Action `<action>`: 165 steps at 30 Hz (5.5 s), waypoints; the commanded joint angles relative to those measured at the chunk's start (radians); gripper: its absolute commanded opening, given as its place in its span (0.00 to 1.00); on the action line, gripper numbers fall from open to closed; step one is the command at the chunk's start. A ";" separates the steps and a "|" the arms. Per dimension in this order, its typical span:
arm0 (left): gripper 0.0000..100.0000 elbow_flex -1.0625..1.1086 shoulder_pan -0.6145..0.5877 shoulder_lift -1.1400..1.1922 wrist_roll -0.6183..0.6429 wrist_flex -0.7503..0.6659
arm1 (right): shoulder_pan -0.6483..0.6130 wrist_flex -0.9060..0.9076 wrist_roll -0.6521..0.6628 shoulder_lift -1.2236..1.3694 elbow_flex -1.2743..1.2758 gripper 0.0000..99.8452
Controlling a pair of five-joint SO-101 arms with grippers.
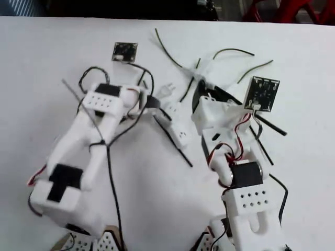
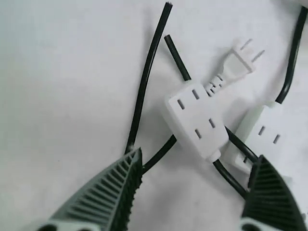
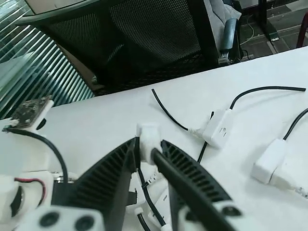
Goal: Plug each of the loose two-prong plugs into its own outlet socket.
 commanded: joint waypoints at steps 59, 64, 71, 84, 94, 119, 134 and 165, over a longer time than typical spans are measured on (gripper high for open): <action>0.12 -0.052 0.139 -0.081 -0.718 0.468 | 0.005 -0.013 0.002 -0.016 -0.003 0.02; 0.29 0.044 0.102 -0.108 -0.712 0.379 | 0.005 -0.012 0.002 -0.015 -0.003 0.02; 0.33 -0.003 0.025 -0.176 -0.700 0.416 | 0.005 -0.012 0.002 -0.015 -0.003 0.02; 0.33 0.149 -0.128 -0.607 -0.615 0.502 | -0.160 0.071 0.235 -0.013 0.009 0.02; 0.33 0.594 -0.331 -1.036 -0.408 0.285 | -0.337 0.162 0.385 0.156 -0.015 0.02; 0.33 1.177 -0.467 -1.506 -0.381 0.048 | -0.412 0.243 0.463 0.766 -0.301 0.02; 0.33 1.180 -0.469 -1.517 -0.381 0.048 | -0.420 0.243 0.470 0.806 -0.265 0.02; 0.33 1.180 -0.503 -1.518 -0.374 0.043 | -0.421 0.206 0.552 0.575 -0.160 0.02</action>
